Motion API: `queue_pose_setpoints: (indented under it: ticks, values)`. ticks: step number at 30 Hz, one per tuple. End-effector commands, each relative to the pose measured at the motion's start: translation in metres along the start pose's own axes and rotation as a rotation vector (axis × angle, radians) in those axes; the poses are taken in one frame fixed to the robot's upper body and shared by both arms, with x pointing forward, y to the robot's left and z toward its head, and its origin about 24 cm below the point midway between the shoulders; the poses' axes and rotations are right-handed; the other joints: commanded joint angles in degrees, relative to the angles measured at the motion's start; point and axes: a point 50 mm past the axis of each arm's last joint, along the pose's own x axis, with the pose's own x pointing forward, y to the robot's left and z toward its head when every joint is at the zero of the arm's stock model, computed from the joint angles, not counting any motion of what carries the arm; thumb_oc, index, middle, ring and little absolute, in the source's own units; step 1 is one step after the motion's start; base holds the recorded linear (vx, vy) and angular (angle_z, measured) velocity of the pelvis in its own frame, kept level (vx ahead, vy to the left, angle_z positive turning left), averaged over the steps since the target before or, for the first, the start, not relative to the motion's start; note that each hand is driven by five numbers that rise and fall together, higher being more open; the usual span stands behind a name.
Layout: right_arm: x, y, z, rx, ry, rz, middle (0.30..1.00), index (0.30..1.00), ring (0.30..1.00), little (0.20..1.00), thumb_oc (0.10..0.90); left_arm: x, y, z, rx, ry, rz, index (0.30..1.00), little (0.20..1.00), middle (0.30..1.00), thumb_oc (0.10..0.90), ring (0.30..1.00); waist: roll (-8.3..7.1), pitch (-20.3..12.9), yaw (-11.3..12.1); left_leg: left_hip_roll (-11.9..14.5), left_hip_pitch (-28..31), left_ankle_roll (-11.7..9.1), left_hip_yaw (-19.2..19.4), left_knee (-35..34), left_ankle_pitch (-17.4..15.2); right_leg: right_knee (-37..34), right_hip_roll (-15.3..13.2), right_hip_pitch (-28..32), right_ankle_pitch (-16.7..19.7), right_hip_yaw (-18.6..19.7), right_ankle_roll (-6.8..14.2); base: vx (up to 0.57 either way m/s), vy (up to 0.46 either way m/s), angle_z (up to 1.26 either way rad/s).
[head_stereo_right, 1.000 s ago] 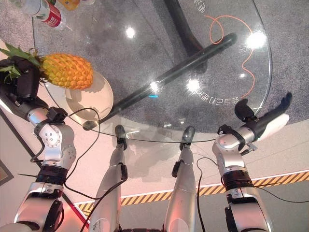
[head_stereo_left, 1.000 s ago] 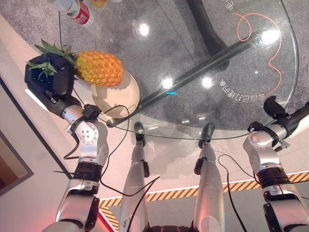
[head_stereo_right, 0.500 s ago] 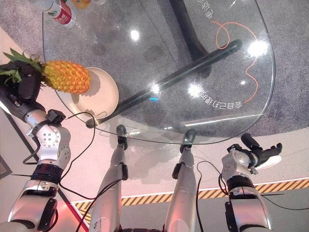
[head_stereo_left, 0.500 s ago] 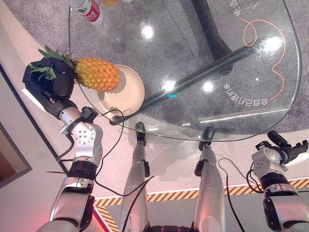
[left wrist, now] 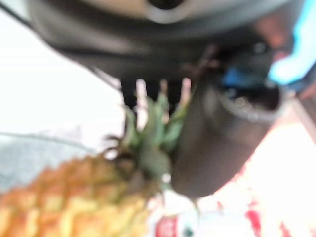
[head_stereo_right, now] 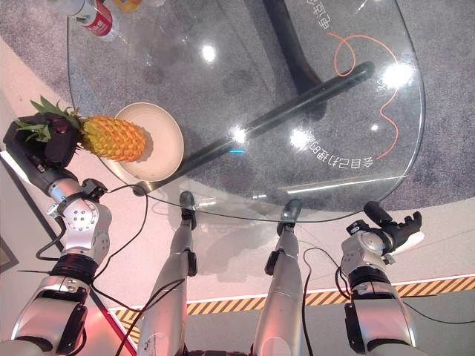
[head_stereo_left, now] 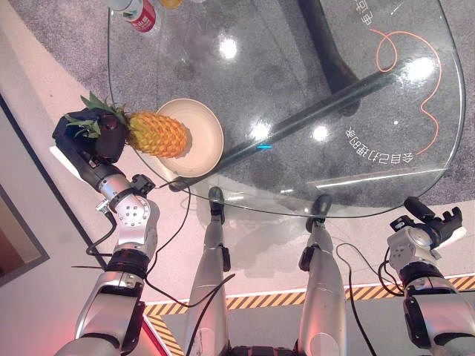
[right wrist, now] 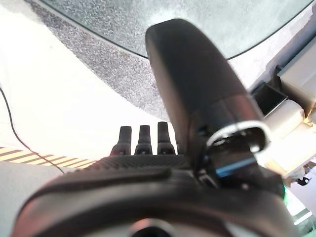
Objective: Pick up the fruit to the plate
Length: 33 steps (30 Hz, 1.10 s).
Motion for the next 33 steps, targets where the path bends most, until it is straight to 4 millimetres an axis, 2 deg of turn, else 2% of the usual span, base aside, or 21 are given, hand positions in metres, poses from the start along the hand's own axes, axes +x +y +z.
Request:
queue_pose_setpoints:
  ticks: [1, 23, 33]
  values:
    - [0.008, -0.011, 0.013, -0.024, -0.073, -0.025, 0.9, 0.9, 0.9, 0.9, 0.8, 0.039, -0.008, 0.051, -0.101, -0.23, 0.025, 0.3, 0.2, 0.3, 0.1, 0.3, -1.6, -1.24, 1.74, 2.15, 0.21, -1.33, 0.91, 1.74, -2.95, 3.43, 1.59, -1.53, 0.87, -1.5, -0.87, 0.0, 0.0, 0.0]
    - [0.0, 0.006, 0.014, -0.028, -0.088, 0.021, 0.9, 0.9, 0.9, 0.9, 0.8, 0.041, -0.032, 0.064, 0.033, -0.377, 0.06, 0.3, 0.2, 0.3, 0.1, 0.3, -2.5, -1.24, 0.59, 2.35, -1.15, -1.51, 0.65, 2.41, -3.15, 3.93, 2.54, -3.22, 0.87, -0.68, -1.09, 0.0, 0.0, 0.0]
    - [0.0, 0.007, 0.017, -0.014, -0.106, 0.028, 0.9, 0.9, 0.9, 0.9, 0.8, 0.041, -0.035, 0.073, 0.071, -0.474, 0.102, 0.3, 0.2, 0.3, 0.1, 0.3, -2.86, -1.24, 0.82, 2.08, -2.01, -1.48, -0.13, 3.1, -3.44, 4.44, 2.88, -3.93, 0.7, -0.64, -1.27, 0.0, -0.002, 0.0]
